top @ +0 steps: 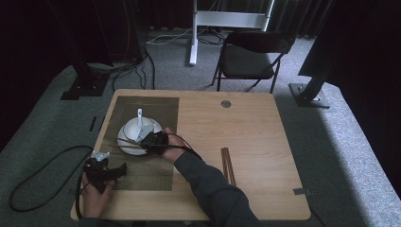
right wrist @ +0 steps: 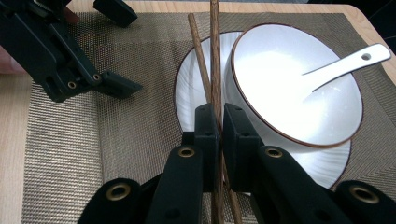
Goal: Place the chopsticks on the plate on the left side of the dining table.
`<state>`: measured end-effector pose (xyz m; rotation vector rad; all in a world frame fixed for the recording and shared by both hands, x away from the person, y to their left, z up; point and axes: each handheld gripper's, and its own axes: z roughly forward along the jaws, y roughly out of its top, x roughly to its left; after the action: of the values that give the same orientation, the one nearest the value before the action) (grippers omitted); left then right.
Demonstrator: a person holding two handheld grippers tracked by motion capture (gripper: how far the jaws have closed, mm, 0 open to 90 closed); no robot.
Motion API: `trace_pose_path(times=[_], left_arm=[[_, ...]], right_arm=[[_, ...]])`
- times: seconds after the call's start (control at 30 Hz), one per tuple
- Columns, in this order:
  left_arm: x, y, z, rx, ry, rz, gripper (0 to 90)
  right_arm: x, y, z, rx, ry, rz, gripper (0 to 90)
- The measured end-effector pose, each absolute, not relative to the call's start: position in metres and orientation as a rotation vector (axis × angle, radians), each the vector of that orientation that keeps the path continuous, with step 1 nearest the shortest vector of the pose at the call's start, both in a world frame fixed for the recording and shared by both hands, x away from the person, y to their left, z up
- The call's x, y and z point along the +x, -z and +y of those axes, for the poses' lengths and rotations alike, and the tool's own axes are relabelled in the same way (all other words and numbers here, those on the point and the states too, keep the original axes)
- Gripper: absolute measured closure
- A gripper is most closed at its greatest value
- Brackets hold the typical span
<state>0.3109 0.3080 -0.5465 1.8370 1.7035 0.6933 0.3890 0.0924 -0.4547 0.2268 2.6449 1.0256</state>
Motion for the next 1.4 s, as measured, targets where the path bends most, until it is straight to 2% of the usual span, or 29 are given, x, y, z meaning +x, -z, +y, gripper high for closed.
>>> trace_pose_path(times=[0.73,1.4], left_arm=[[0.311,0.546,0.308,1.840,-0.691,1.704,0.2],[0.311,0.546,0.308,1.839,-0.691,1.705,0.2]], right_arm=[[0.394,0.456,0.110,0.186,-1.012,2.654,84.9],[0.393,0.476,0.126,0.118,-0.942,2.679,85.0]])
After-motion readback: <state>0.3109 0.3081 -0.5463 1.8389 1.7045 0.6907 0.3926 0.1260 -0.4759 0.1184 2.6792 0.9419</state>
